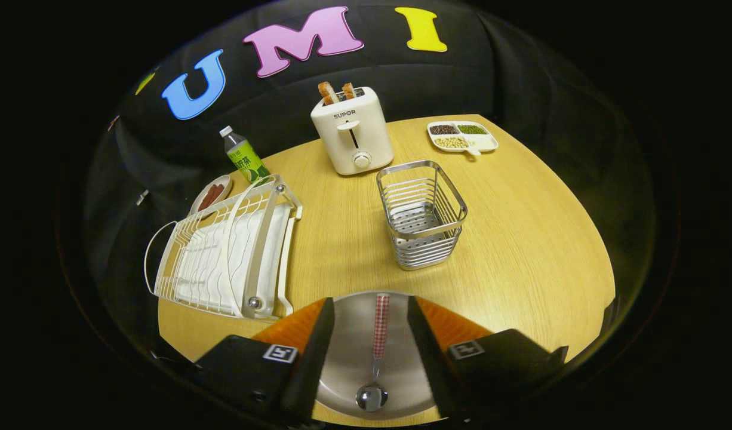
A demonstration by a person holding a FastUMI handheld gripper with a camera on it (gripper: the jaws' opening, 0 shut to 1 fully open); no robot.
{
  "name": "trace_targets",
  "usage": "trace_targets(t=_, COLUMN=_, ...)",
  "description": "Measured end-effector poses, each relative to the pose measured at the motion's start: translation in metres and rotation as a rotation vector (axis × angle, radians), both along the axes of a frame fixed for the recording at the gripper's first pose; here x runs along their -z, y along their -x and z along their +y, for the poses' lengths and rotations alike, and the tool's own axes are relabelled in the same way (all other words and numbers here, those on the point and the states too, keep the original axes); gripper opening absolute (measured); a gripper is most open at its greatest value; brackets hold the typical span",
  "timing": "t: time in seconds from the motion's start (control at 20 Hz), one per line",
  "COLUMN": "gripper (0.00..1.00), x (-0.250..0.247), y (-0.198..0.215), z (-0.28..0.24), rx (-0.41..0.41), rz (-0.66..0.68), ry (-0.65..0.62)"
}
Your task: Take the plate from the dish rack, then take the spoon from the basket and place it into the plate.
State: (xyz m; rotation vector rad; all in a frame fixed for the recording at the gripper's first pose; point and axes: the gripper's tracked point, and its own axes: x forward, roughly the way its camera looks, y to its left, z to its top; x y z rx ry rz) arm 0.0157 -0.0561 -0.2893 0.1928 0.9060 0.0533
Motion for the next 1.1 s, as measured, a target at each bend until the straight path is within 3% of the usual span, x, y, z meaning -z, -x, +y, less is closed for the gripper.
trace_targets(t=0.05, gripper=0.89, x=-0.004, y=0.000, z=-0.001, rx=-0.003, rz=-0.017, ry=0.005)
trace_targets(t=0.1, gripper=1.00, x=-0.011, y=0.000, z=-0.003, rx=-0.008, rz=-0.037, ry=0.012)
trace_targets(t=0.45, gripper=0.98, x=-0.091, y=-0.015, z=-0.018, rx=-0.013, rz=-0.234, ry=0.008)
trace_targets(t=0.55, gripper=0.98, x=-0.117, y=-0.025, z=-0.015, rx=-0.056, rz=-0.298, ry=0.011)
trace_targets(t=0.8, gripper=0.98, x=-0.205, y=-0.049, z=-0.029, rx=-0.084, rz=-0.530, ry=0.105)
trace_targets(t=1.1, gripper=0.98, x=-0.294, y=-0.046, z=-0.023, rx=-0.110, rz=-0.735, ry=0.058)
